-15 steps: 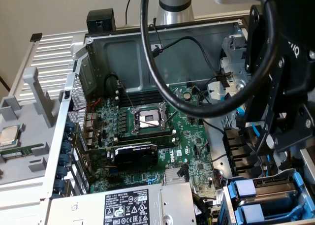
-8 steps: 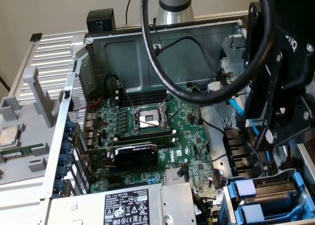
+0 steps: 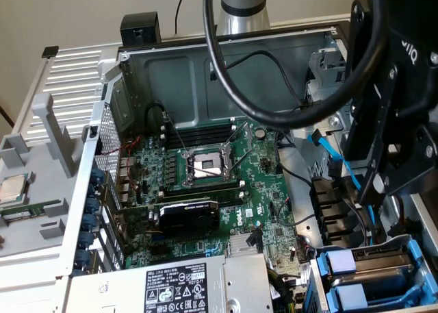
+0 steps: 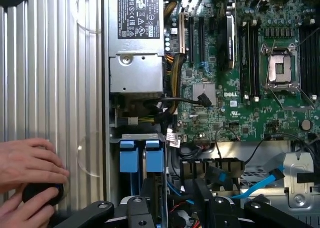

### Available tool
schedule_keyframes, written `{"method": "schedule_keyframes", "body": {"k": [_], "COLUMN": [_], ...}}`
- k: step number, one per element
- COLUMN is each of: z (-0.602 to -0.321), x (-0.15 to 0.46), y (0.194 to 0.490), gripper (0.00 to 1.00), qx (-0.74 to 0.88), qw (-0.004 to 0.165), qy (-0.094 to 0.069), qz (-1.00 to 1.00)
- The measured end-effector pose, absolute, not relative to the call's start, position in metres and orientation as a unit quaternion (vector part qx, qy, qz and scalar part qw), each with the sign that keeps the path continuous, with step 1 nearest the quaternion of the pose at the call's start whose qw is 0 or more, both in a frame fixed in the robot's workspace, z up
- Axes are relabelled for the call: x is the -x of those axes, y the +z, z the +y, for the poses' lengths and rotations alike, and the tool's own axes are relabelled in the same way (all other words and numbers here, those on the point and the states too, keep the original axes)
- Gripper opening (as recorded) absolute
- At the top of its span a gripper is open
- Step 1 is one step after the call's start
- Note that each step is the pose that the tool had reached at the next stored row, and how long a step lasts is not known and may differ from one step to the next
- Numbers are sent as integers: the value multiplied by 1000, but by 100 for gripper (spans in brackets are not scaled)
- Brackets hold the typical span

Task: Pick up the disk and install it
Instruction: 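Insert the first disk wire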

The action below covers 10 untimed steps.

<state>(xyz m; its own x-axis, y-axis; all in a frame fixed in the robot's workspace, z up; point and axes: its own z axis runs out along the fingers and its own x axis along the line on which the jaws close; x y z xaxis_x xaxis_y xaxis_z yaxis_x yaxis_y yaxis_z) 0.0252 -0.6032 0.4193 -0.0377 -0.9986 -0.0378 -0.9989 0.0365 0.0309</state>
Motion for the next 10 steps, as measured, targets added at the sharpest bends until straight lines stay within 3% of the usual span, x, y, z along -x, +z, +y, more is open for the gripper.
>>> {"method": "schedule_keyframes", "body": {"k": [5, 10], "z": [-602, -601], "x": [-26, -26], "y": [419, 419], "gripper": [47, 71], "qx": [680, 667], "qw": [4, 5], "qy": [24, 23], "qz": [733, 744]}}
